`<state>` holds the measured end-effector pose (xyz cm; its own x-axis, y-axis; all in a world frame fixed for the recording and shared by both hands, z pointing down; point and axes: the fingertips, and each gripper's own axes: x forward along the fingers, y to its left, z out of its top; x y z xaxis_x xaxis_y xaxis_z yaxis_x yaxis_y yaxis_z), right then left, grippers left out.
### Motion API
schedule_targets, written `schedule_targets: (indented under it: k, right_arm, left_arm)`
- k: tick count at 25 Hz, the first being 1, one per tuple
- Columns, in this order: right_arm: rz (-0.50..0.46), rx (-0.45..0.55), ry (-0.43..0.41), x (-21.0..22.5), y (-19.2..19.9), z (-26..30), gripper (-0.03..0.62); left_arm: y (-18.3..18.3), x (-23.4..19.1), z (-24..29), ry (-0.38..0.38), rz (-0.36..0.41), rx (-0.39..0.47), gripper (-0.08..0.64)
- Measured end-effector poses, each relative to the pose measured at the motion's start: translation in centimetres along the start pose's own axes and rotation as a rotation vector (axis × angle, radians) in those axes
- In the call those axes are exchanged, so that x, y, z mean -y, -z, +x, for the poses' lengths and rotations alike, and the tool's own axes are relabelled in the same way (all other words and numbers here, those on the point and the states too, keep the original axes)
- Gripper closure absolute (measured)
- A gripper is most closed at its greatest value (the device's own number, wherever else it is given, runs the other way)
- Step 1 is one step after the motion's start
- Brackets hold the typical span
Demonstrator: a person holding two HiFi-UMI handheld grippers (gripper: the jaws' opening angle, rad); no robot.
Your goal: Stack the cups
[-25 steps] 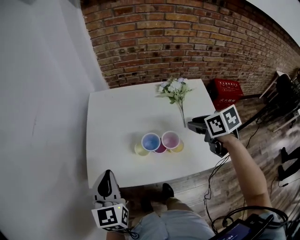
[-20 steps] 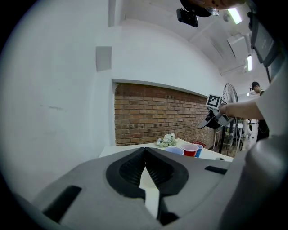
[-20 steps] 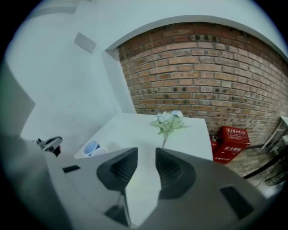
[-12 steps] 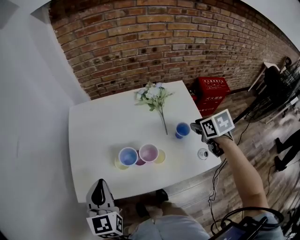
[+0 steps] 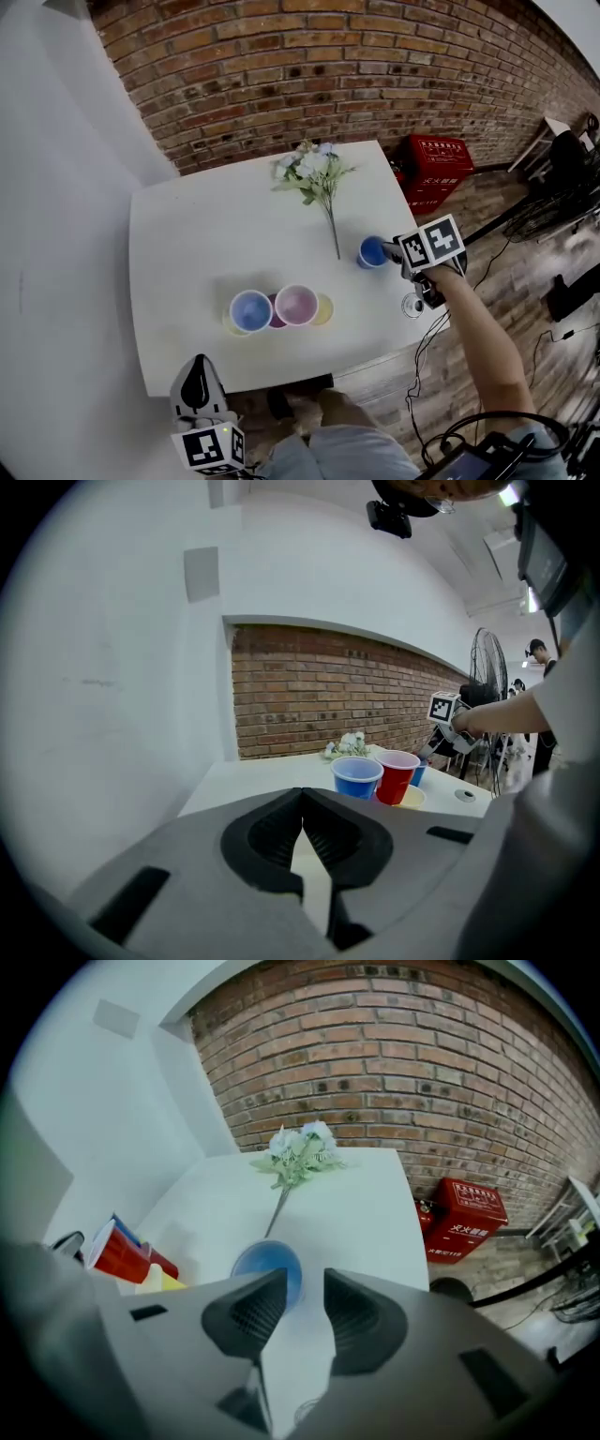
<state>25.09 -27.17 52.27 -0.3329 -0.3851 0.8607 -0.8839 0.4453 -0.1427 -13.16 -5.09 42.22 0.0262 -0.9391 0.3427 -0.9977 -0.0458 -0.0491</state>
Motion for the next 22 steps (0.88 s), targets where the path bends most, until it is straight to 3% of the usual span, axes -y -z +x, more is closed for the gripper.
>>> schedule_targets:
  k: [6, 9, 13, 22]
  right_arm:
    - [-0.011, -0.034, -0.002, 0.3, 0.5, 1.2, 0.5]
    - [-0.02, -0.044, 0.005, 0.3, 0.6, 1.4, 0.553]
    - [-0.016, -0.04, -0.003, -0.1, 0.0, 0.8, 0.563]
    - [-0.082, 0.018, -0.123, -6.3, -5.2, -5.1, 0.568]
  left_arm:
    - [0.1, 0.0, 0.1, -0.008, -0.002, -0.011, 0.551]
    - [0.2, -0.1, 0.0, -0.01, -0.004, -0.013, 0.551]
    - [0.3, -0.2, -0.3, -0.012, -0.008, -0.012, 0.551]
    - [-0.7, -0.3, -2.2, -0.007, -0.014, 0.05, 0.551]
